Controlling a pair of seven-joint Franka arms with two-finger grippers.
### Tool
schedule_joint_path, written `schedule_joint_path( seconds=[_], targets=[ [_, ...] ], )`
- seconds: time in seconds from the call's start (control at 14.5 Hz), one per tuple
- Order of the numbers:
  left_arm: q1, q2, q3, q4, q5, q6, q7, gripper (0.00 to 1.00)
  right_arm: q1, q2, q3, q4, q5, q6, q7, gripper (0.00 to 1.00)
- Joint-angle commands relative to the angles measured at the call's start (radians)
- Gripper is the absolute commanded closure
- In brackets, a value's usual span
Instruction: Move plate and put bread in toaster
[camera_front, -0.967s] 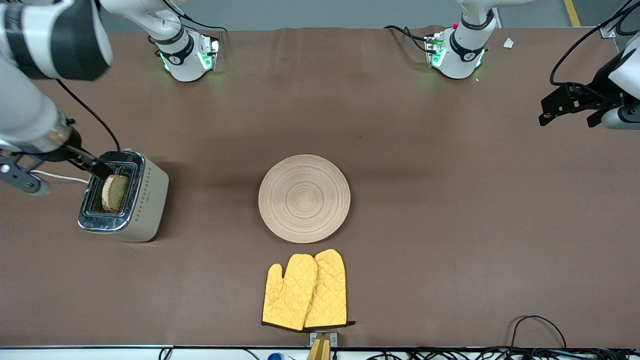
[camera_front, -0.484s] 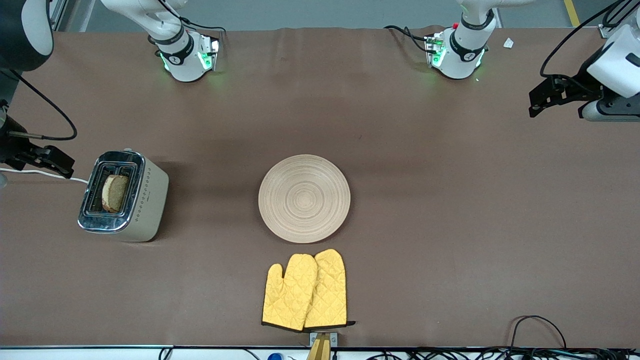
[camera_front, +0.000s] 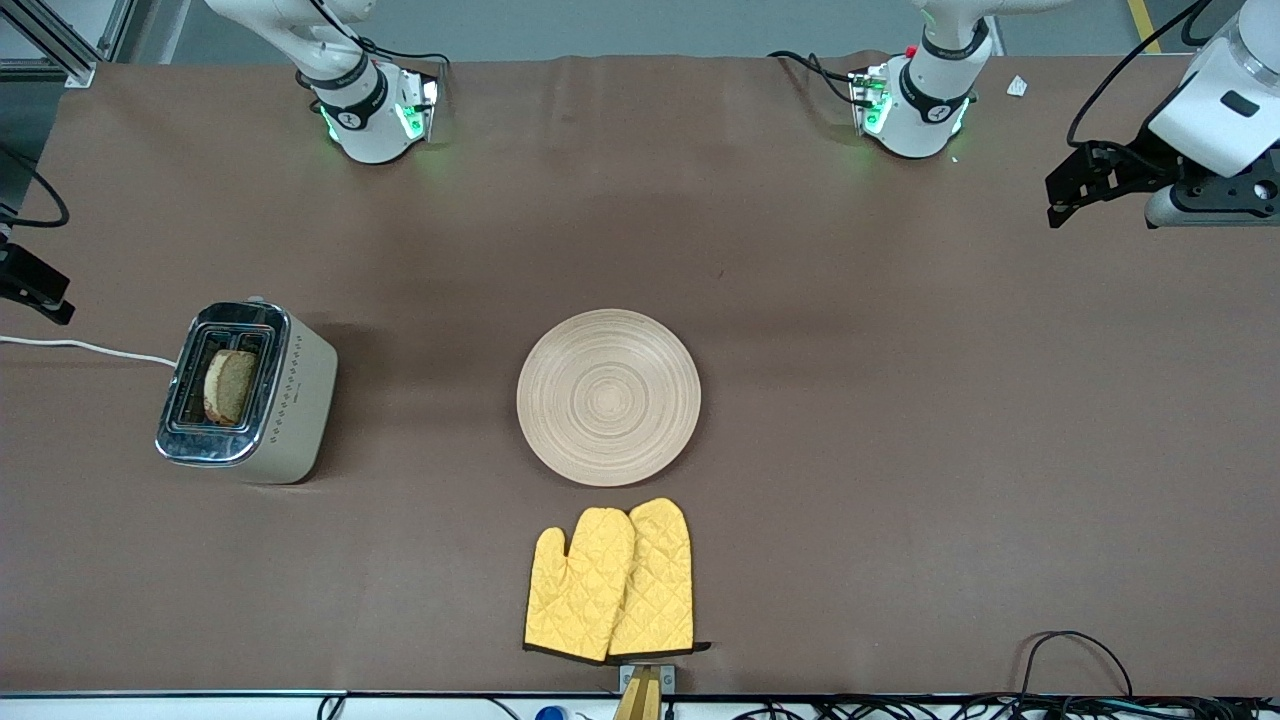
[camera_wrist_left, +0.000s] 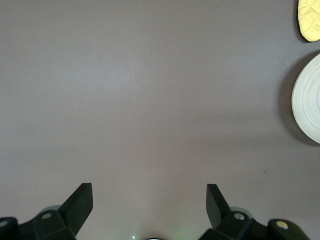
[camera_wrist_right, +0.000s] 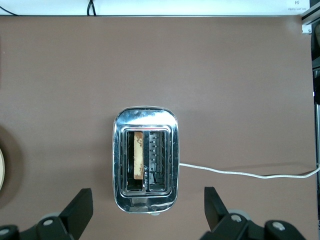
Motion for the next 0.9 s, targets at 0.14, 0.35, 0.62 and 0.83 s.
schedule_joint_path(
  seconds=[0.14, 0.35, 0.62, 0.83],
  targets=[
    [0.007, -0.025, -0.004, -0.029, 0.018, 0.008, 0.012, 0.00, -0.006, -0.017, 0.020, -0.024, 0.057, -0.020, -0.009, 0.01],
    [0.008, -0.024, -0.002, -0.025, 0.018, 0.009, 0.012, 0.00, -0.008, -0.019, 0.017, -0.027, 0.109, -0.029, -0.010, 0.00],
    [0.010, 0.016, 0.004, 0.030, 0.016, 0.002, 0.009, 0.00, -0.010, -0.019, 0.017, -0.027, 0.113, -0.050, -0.007, 0.00],
    [0.013, 0.052, 0.009, 0.086, 0.010, -0.050, 0.011, 0.00, -0.007, -0.019, 0.019, -0.026, 0.113, -0.084, 0.005, 0.00]
  ],
)
